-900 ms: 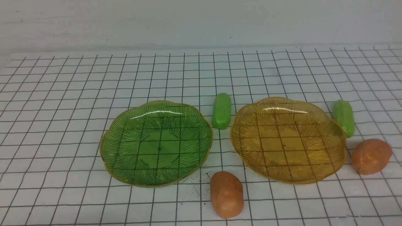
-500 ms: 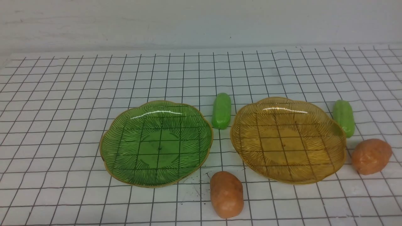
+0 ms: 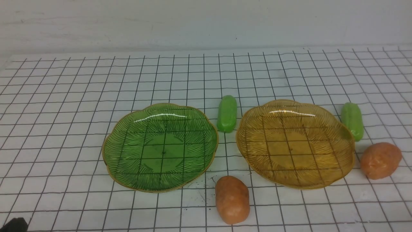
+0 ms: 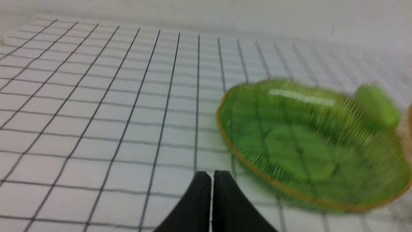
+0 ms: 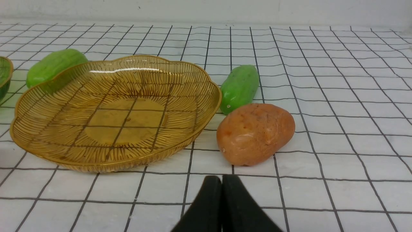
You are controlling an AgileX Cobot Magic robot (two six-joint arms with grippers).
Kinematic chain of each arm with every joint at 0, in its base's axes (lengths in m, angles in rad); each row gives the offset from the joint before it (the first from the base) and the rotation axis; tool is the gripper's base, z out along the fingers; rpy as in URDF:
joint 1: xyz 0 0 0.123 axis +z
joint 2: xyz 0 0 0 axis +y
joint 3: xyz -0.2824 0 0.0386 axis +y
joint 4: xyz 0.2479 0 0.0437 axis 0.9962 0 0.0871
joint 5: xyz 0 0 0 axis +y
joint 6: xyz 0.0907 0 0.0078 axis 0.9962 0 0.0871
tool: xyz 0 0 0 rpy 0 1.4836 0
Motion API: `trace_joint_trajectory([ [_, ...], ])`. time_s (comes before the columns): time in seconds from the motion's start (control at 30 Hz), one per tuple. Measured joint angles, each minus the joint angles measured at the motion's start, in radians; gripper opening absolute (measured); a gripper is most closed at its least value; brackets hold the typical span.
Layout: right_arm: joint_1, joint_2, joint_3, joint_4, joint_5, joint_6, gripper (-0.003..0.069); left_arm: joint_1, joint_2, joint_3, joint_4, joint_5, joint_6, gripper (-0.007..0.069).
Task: Put different types of vegetables on the plate.
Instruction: 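Pick up the potato in front of the plates and place it on the yellow plate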
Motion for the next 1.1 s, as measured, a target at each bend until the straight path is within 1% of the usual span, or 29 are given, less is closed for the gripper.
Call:
trace_joint_trajectory([
  [0.07,0.0,0.0,0.0,0.0,0.0,0.0,-0.0014,0.0,0.0,0.0,-0.055,-0.062,-0.036,-0.0008],
  [0.17,0.0,0.0,0.0,0.0,0.0,0.0,-0.0014,0.0,0.0,0.0,-0.17,-0.199,-0.107,-0.0008],
  [0.27,0.0,0.0,0.0,0.0,0.0,0.001,-0.0014,0.0,0.0,0.0,-0.248,-0.303,-0.129,-0.0008],
  [0.43,0.0,0.0,0.0,-0.003,0.0,0.001,-0.0014,0.0,0.0,0.0,-0.296,-0.418,-0.142,-0.0008],
  [0.53,0.0,0.0,0.0,-0.002,-0.003,0.003,-0.0014,0.0,0.0,0.0,-0.312,-0.568,-0.152,-0.0008],
  [0.57,0.0,0.0,0.001,0.019,-0.015,0.012,-0.0014,0.0,0.0,-0.004,-0.317,-0.621,-0.167,-0.0008],
  [0.63,0.0,0.0,0.008,0.093,-0.058,0.042,-0.0014,0.0,0.0,-0.05,-0.323,-0.619,-0.185,-0.0008],
  [0.7,0.0,0.0,0.011,0.244,-0.162,0.101,-0.0014,0.0,0.013,-0.158,-0.317,-0.559,-0.182,-0.0008],
  [0.73,0.0,0.0,0.011,0.321,-0.21,0.131,-0.0014,0.0,0.042,-0.237,-0.299,-0.488,-0.178,-0.0008],
  [0.8,0.001,0.0,0.011,0.529,-0.291,0.216,-0.0014,0.0,0.135,-0.409,-0.248,-0.268,-0.166,-0.0008],
  [0.83,0.001,0.0,0.011,0.639,-0.315,0.248,-0.0014,0.0,0.208,-0.513,-0.225,-0.11,-0.152,-0.0008],
  [0.9,0.001,0.0,0.011,0.71,-0.324,0.257,-0.0014,0.0,0.319,-0.652,-0.191,0.11,-0.124,-0.0008],
  [0.97,0.001,0.0,0.011,0.772,-0.332,0.248,-0.0014,0.0,0.439,-0.778,-0.165,0.35,-0.067,-0.0008],
  [1.0,0.001,0.0,0.011,0.79,-0.337,0.239,-0.0014,0.0,0.499,-0.831,-0.16,0.423,-0.035,-0.0008],
  [1.03,0.001,0.0,0.011,0.798,-0.34,0.228,-0.0014,0.0,0.572,-0.887,-0.156,0.535,0.006,-0.0008],
  [1.1,0.001,0.0,0.011,0.809,-0.35,0.202,-0.0014,0.0,0.683,-0.95,-0.152,0.685,0.058,-0.0008],
])
